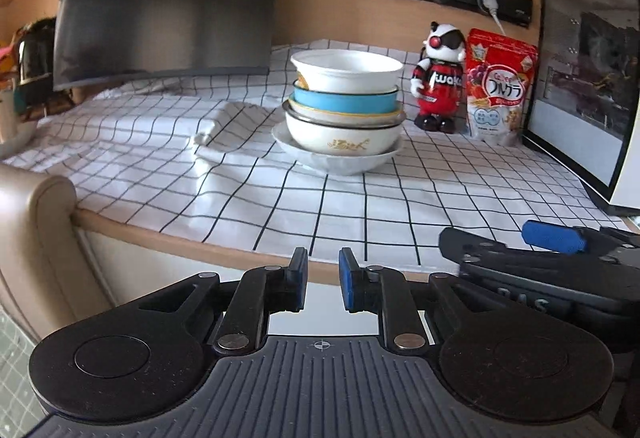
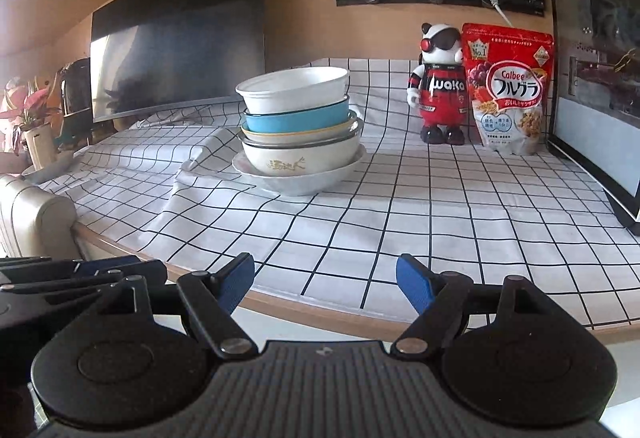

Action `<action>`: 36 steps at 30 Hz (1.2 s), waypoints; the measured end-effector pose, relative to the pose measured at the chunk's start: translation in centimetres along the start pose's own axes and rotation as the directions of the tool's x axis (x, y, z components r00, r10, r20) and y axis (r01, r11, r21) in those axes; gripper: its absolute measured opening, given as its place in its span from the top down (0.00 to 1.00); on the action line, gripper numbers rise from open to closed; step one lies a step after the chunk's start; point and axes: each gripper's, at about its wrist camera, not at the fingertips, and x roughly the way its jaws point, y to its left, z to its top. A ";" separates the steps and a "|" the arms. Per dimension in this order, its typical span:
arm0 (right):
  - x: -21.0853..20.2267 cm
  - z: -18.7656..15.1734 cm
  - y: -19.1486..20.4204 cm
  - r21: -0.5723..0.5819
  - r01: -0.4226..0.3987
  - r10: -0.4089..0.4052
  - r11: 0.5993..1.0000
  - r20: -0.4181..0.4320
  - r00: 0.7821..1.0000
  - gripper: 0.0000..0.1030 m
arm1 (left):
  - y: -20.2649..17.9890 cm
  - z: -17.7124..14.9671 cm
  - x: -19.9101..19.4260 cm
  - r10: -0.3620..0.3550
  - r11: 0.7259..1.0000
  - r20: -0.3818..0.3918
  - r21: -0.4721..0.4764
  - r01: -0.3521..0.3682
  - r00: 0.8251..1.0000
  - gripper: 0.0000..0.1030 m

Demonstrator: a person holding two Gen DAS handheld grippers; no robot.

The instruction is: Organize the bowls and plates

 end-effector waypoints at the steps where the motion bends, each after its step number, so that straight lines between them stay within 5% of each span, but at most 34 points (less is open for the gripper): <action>1: -0.1 -0.2 0.1 0.001 0.004 -0.004 1.000 0.005 1.000 0.24 | -0.1 0.0 -0.1 0.000 1.000 0.009 0.011 0.000 1.000 0.81; 36: -1.3 -0.8 0.7 0.023 0.019 -0.019 1.000 0.020 1.000 0.22 | 0.3 0.0 -0.9 -0.001 0.999 0.036 0.047 -0.001 0.999 0.82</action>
